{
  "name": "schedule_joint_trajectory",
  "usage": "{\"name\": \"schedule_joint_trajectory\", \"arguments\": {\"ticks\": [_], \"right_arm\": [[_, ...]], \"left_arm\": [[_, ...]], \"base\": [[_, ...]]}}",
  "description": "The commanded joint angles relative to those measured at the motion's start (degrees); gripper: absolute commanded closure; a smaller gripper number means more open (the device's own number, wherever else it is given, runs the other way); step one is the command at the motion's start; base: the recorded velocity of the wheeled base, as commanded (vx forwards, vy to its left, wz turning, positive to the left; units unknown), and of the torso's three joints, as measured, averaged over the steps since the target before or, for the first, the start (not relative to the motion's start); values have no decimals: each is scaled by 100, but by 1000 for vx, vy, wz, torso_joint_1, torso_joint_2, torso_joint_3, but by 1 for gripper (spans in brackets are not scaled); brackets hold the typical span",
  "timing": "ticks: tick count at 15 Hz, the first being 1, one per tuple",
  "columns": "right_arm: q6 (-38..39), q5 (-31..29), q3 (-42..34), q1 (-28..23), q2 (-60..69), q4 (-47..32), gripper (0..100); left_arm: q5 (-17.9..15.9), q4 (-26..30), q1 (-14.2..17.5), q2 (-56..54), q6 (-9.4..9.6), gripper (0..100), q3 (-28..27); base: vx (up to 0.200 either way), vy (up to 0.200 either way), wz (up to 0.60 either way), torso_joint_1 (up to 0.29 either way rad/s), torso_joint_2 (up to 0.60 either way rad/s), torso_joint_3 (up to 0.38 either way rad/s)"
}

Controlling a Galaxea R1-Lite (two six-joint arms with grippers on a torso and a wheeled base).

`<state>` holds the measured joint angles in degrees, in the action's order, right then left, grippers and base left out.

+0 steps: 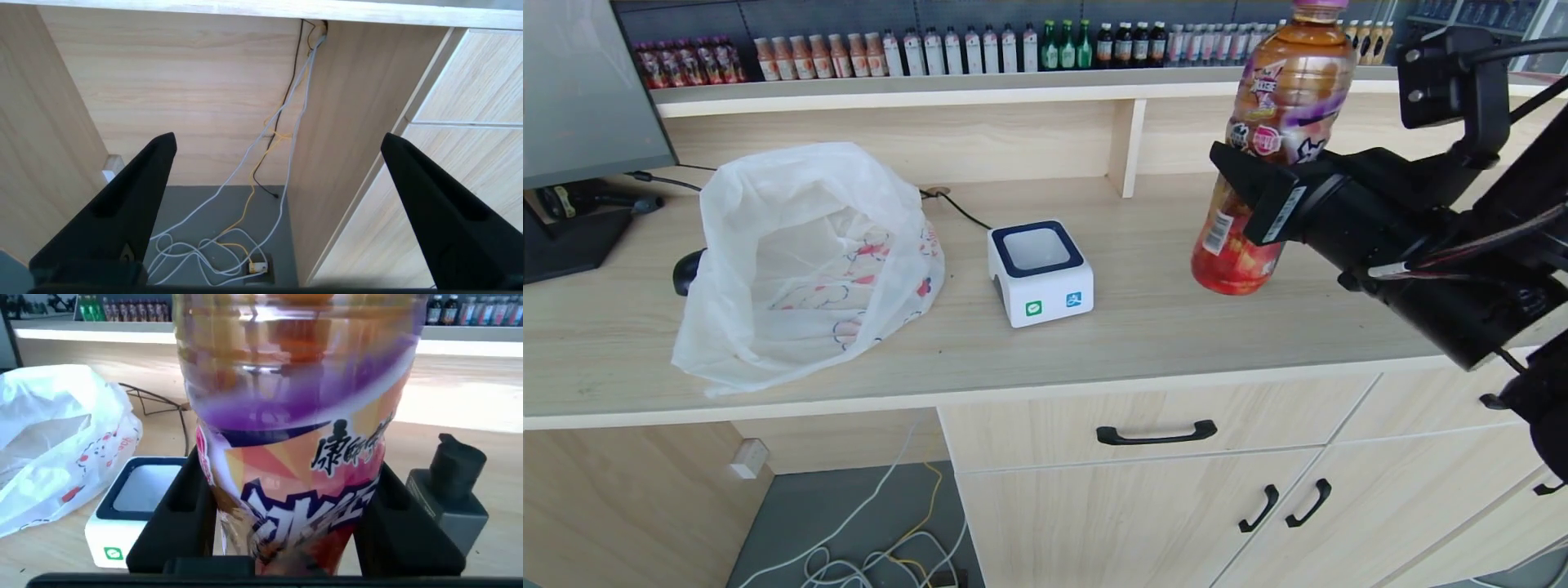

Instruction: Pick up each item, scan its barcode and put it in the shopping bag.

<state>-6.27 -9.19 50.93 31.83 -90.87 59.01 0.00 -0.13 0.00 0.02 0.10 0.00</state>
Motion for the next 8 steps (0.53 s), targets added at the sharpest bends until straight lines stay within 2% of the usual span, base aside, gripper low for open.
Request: {"name": "schedule_joint_trajectory", "arguments": {"ticks": [1,4,5,8], "right_arm": [[-59,23,-751,78,931,-4,100],[134,181,-1437,122,1379,-4,100],[143,190,-1446,122,1388,-4,100],[1005,655,-1727,122,1678,-4,100]], "left_arm": [[0,-4,0,-2,-1,0,0],[0,-4,0,-2,-1,0,0],[0,-4,0,-2,-1,0,0],[0,-4,0,-2,-1,0,0]], "base": [[0,0,0,0,0,0],[0,0,0,0,0,0],[0,0,0,0,0,0],[0,0,0,0,0,0]]}}
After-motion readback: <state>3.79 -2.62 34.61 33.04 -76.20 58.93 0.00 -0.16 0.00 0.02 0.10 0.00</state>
